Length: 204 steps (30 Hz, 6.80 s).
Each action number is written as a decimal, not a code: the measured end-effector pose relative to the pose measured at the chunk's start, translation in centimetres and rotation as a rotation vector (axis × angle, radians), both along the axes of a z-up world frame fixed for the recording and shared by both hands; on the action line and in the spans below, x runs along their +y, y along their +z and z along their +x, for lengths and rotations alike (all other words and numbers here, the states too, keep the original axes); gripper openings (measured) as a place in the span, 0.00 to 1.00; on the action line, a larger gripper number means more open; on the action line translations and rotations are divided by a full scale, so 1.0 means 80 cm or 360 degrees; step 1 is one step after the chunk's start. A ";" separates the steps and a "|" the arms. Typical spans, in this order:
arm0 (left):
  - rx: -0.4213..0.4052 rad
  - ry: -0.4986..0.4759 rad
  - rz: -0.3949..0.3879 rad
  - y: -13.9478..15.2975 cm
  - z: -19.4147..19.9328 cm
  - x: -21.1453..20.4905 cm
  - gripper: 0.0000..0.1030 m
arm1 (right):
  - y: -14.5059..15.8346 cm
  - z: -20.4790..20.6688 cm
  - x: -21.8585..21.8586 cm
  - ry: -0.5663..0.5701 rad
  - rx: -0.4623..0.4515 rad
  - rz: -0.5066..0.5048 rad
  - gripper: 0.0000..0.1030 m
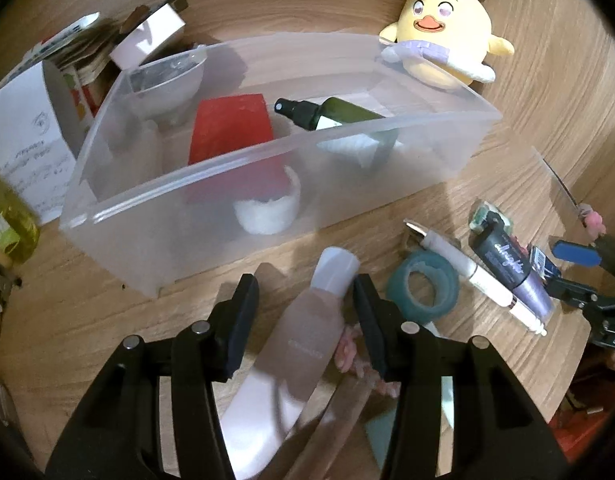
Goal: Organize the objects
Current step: 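Withdraw both tools and move them toward the pink tube and blue box, then grasp the pink lotion tube with the left tool while the right grasps the blue Max box, then carry the pink tube and Max box into the bin and open both tools, then withdraw both tools from the bin toward the remaining items, then grasp the white lipstick tube with the left tool while the right grasps the pink flower clip, then carry the lipstick tube and flower clip into the bin and open both tools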
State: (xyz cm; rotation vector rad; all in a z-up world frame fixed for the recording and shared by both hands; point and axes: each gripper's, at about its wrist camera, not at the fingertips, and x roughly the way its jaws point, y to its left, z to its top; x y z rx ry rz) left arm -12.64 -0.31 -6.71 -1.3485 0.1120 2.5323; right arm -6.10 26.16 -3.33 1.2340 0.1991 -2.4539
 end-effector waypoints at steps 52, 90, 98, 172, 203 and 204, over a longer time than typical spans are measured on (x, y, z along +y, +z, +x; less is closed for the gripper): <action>0.0713 0.0290 0.0314 0.190 0.064 -0.053 0.20 | 0.130 -0.064 -0.040 0.0032 0.0560 -0.0224 0.24; 0.0232 0.0331 0.0249 0.092 -0.072 -0.034 0.51 | 0.051 -0.211 -0.149 0.0140 0.0201 0.0016 0.25; 0.0286 0.0293 0.0160 0.101 -0.039 -0.026 0.71 | 0.071 -0.193 -0.144 0.0159 0.0256 -0.0006 0.44; 0.0476 0.0451 0.0177 0.089 0.119 -0.031 0.14 | 0.088 -0.041 -0.024 -0.0013 0.0462 -0.0234 0.18; 0.0389 0.0345 0.0332 0.124 -0.045 -0.013 0.14 | 0.107 -0.158 -0.120 0.0134 0.0418 -0.0173 0.18; 0.0352 0.0337 0.0348 0.118 -0.052 -0.013 0.14 | 0.101 -0.162 -0.121 0.0134 0.0396 -0.0159 0.18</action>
